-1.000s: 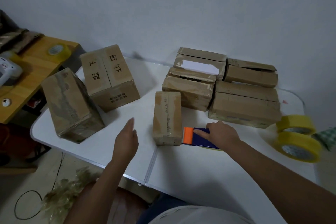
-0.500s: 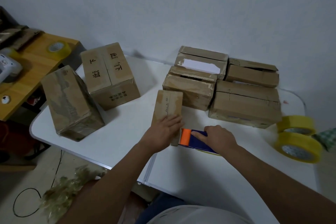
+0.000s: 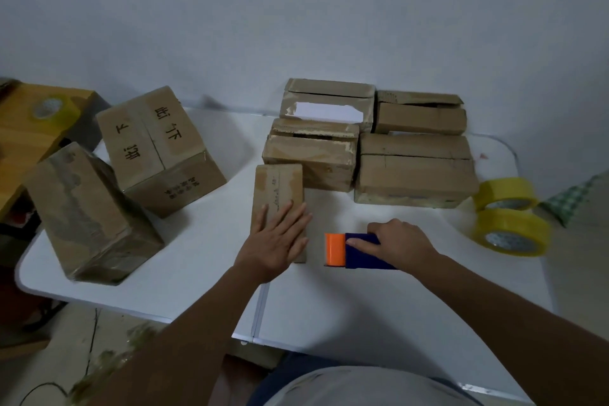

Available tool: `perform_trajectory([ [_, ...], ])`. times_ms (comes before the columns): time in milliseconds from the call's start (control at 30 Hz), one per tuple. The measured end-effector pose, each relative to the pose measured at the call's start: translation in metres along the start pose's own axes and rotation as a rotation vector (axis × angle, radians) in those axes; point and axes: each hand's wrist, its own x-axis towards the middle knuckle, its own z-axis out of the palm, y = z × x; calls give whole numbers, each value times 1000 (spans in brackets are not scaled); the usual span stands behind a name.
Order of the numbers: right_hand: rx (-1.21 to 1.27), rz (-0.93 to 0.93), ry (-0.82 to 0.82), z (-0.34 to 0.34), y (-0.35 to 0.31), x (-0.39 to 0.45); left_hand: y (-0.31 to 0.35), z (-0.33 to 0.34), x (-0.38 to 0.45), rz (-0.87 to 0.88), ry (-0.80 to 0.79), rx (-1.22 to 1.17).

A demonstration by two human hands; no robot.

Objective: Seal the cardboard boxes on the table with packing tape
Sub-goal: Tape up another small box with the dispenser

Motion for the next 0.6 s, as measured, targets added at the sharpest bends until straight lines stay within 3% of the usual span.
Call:
perform_trajectory([
  [367,181,37,-184,-7,-3,0,6,7,1,-101,62,-52],
  [600,30,53,-88,-6,-32,4,21,4,1,-211,37,-34],
])
